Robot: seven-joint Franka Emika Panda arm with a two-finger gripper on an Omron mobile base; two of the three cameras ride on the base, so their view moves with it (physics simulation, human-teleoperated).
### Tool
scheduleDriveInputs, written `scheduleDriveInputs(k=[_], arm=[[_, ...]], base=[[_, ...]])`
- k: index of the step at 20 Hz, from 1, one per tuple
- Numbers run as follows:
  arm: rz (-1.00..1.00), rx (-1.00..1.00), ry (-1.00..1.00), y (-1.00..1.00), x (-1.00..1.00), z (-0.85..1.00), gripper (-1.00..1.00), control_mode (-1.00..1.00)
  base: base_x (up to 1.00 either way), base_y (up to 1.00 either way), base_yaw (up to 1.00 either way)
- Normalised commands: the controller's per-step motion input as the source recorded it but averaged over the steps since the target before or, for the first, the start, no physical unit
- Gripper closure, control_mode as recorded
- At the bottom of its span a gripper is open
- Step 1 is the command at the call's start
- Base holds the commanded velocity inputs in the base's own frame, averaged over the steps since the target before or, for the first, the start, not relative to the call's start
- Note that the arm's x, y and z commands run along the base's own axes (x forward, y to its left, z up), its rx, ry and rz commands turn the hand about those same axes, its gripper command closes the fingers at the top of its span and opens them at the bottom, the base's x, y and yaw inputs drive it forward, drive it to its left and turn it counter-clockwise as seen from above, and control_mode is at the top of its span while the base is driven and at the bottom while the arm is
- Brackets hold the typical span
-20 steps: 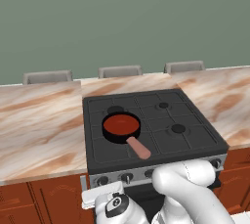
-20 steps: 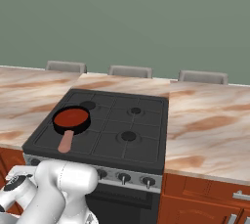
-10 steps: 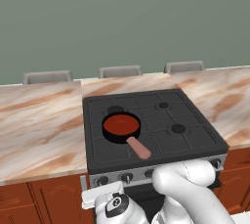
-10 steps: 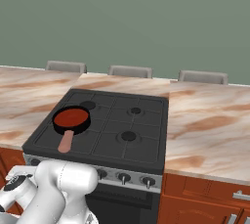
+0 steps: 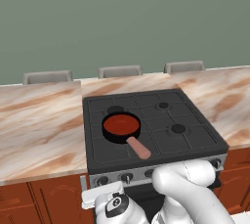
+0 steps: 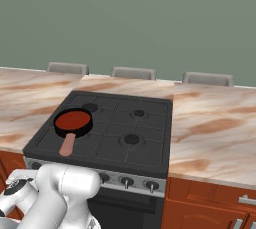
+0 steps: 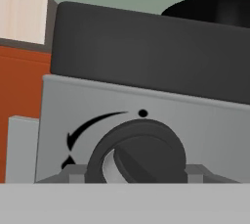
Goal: Wait until the marinara sauce is simmered to a deep red color and then turn off the stove.
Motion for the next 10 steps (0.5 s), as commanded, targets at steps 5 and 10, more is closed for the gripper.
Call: scheduleDriveInputs(k=[5, 10], arm=[[0.0, 0.0, 0.0, 0.0, 0.0, 0.0, 1.0, -1.0], [0.0, 0.0, 0.0, 0.0, 0.0, 0.0, 1.0, -1.0]], base=[[0.0, 0.0, 0.0], [0.0, 0.0, 0.0]])
